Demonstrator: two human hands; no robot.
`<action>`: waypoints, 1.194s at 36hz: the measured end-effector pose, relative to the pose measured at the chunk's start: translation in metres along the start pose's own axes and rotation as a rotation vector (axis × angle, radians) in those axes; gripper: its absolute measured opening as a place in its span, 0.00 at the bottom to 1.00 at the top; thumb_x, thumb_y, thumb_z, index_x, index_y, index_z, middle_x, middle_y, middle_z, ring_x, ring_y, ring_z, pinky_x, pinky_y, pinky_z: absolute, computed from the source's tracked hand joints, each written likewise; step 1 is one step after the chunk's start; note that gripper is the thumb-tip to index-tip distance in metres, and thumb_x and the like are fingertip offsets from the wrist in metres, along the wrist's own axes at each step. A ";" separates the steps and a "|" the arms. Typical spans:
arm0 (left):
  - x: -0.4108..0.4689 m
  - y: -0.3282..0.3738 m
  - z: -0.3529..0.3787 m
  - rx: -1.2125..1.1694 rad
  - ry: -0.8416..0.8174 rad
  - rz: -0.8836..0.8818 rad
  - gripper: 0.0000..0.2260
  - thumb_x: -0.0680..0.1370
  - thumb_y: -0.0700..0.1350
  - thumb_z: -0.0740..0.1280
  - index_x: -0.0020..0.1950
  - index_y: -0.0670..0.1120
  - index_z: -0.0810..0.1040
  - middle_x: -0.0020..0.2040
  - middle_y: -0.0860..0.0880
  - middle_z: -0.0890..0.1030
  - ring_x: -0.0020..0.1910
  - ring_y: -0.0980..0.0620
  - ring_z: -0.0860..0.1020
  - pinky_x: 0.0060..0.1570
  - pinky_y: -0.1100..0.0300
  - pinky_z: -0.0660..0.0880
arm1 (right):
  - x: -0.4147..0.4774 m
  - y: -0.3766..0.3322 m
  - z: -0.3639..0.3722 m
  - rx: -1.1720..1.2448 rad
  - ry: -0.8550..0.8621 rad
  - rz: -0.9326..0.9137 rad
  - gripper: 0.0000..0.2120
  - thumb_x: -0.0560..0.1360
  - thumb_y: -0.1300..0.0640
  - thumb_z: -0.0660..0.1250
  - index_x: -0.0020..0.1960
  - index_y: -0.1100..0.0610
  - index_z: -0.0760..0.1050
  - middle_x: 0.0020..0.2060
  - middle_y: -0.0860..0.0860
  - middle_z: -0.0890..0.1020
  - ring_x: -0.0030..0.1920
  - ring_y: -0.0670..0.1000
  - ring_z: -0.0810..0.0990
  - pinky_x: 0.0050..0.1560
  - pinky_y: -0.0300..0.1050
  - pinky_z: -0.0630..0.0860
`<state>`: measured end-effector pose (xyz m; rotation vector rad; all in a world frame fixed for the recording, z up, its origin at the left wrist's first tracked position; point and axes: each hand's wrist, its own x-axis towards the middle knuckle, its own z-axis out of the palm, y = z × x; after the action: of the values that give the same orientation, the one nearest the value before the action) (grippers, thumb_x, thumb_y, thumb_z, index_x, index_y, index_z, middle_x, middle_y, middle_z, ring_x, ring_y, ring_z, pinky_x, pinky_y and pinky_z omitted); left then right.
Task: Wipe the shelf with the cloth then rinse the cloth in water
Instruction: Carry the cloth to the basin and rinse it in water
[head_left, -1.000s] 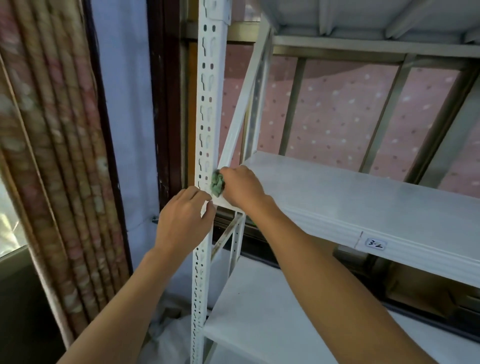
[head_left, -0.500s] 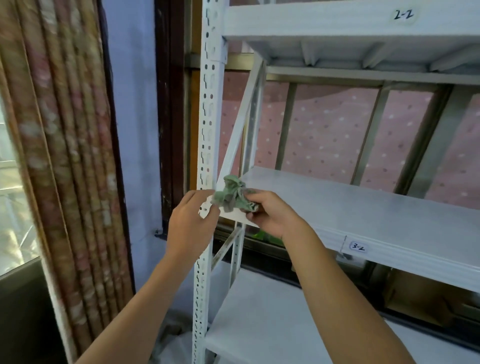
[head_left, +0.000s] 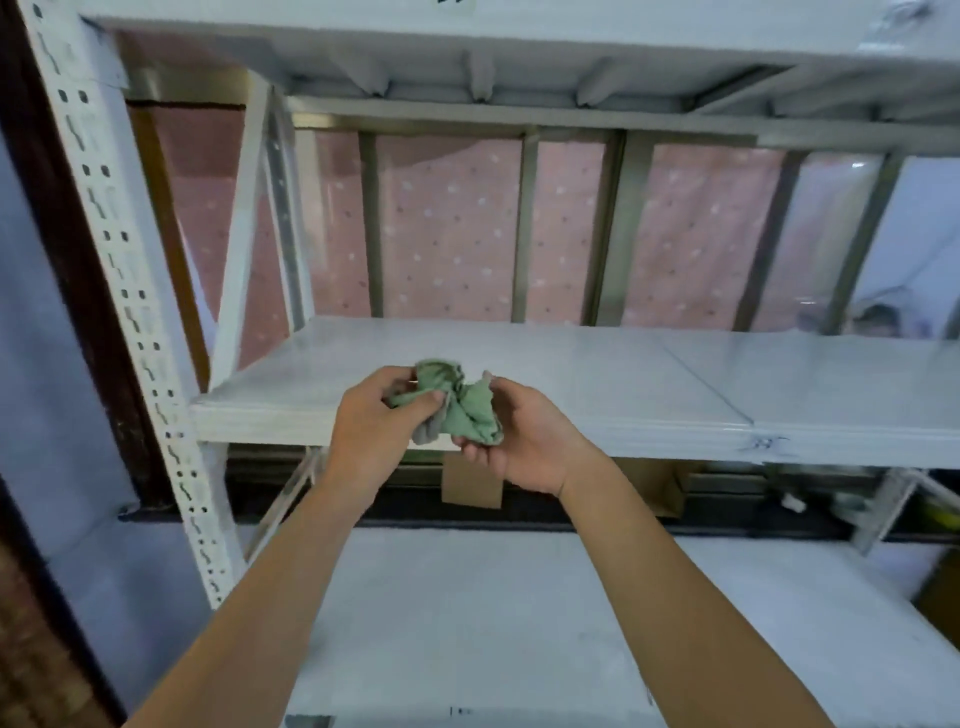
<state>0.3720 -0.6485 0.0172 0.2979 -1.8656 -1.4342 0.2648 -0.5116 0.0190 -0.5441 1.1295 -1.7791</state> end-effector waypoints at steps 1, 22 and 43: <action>-0.001 0.003 0.015 0.005 -0.011 -0.002 0.06 0.76 0.41 0.75 0.51 0.49 0.83 0.45 0.52 0.84 0.39 0.61 0.82 0.39 0.68 0.78 | -0.010 -0.007 -0.014 -0.003 0.006 -0.005 0.28 0.81 0.41 0.58 0.67 0.64 0.72 0.48 0.60 0.79 0.39 0.54 0.79 0.34 0.44 0.78; -0.070 0.070 0.430 -0.207 -0.359 -0.059 0.04 0.75 0.41 0.76 0.45 0.50 0.84 0.43 0.49 0.86 0.45 0.49 0.85 0.45 0.55 0.83 | -0.291 -0.123 -0.311 -0.403 0.607 -0.439 0.13 0.77 0.57 0.71 0.58 0.62 0.79 0.53 0.60 0.85 0.55 0.60 0.84 0.52 0.54 0.82; -0.106 0.117 0.686 -0.213 -0.679 0.165 0.08 0.75 0.40 0.73 0.47 0.54 0.84 0.44 0.56 0.84 0.48 0.54 0.82 0.47 0.53 0.83 | -0.445 -0.199 -0.472 -0.658 0.995 -0.412 0.11 0.71 0.53 0.76 0.50 0.57 0.81 0.49 0.58 0.84 0.55 0.62 0.81 0.60 0.61 0.77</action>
<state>0.0098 -0.0445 0.0169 -0.4989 -2.1542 -1.7311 0.0284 0.1243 0.0136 -0.2370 2.4839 -2.0585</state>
